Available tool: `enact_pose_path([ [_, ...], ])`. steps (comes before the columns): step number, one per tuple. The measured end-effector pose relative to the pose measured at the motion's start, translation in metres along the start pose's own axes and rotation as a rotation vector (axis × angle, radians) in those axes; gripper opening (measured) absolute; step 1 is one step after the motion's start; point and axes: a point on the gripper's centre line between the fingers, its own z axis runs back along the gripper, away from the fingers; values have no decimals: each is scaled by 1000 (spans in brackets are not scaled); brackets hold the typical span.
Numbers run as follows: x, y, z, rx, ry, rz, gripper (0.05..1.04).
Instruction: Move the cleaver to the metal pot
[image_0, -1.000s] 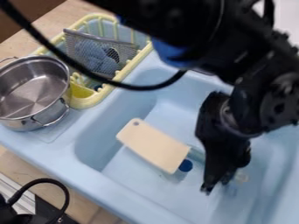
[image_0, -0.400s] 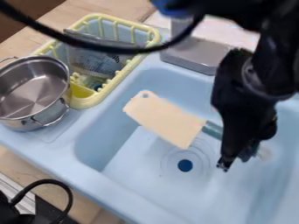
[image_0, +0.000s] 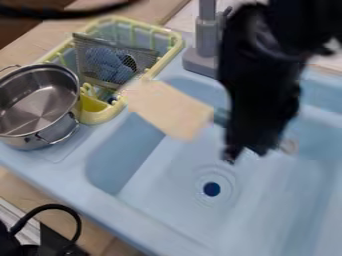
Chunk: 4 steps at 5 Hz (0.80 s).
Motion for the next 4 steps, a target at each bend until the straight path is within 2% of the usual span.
enact_pose_path([
  [1,25,17,5,28,6,-5,210],
  [2,56,28,11,17,11,53,210],
  [4,109,35,9,25,29,169,210],
])
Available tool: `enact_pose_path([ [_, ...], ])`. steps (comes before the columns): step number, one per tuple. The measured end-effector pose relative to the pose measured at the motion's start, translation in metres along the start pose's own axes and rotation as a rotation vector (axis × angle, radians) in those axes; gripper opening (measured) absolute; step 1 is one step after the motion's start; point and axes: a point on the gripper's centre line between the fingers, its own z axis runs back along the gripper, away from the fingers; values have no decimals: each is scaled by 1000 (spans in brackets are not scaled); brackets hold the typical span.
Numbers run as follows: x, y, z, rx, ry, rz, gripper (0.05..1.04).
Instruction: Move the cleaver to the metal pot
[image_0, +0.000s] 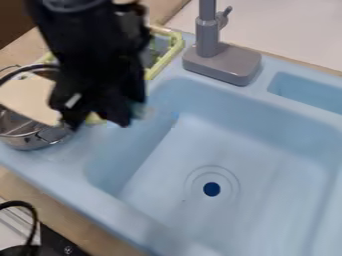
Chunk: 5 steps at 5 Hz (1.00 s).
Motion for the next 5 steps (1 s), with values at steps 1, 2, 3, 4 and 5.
enact_pose_path([
  [1,17,-4,2,-4,7,65,210],
  [2,32,-8,-2,10,-5,100,210],
  [3,47,-13,0,9,-21,140,210],
  [4,57,-14,-1,16,-40,165,210],
  [5,65,-14,-3,17,-70,178,210],
])
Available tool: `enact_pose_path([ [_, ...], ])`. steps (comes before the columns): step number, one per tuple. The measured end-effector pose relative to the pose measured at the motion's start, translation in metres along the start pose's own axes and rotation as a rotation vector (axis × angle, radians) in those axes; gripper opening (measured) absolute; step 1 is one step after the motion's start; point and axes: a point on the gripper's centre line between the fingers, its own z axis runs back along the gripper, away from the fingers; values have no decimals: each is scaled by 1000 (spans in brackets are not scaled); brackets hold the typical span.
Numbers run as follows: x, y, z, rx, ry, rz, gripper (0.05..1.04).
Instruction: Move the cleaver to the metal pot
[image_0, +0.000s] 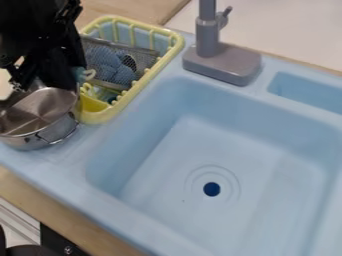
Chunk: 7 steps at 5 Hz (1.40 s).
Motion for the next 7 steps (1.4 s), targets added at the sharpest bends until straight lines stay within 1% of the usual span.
enact_pose_path([
  [1,0,2,-6,12,-17,-6,210],
  [2,-5,3,-8,19,-22,-22,210],
  [3,-6,8,-9,60,-38,-15,251],
  [4,-5,13,-6,94,-29,12,507],
  [5,-2,15,-3,111,-45,29,806],
  [6,-2,10,4,93,-35,15,1004],
  [7,-3,8,10,85,-35,18,1001],
])
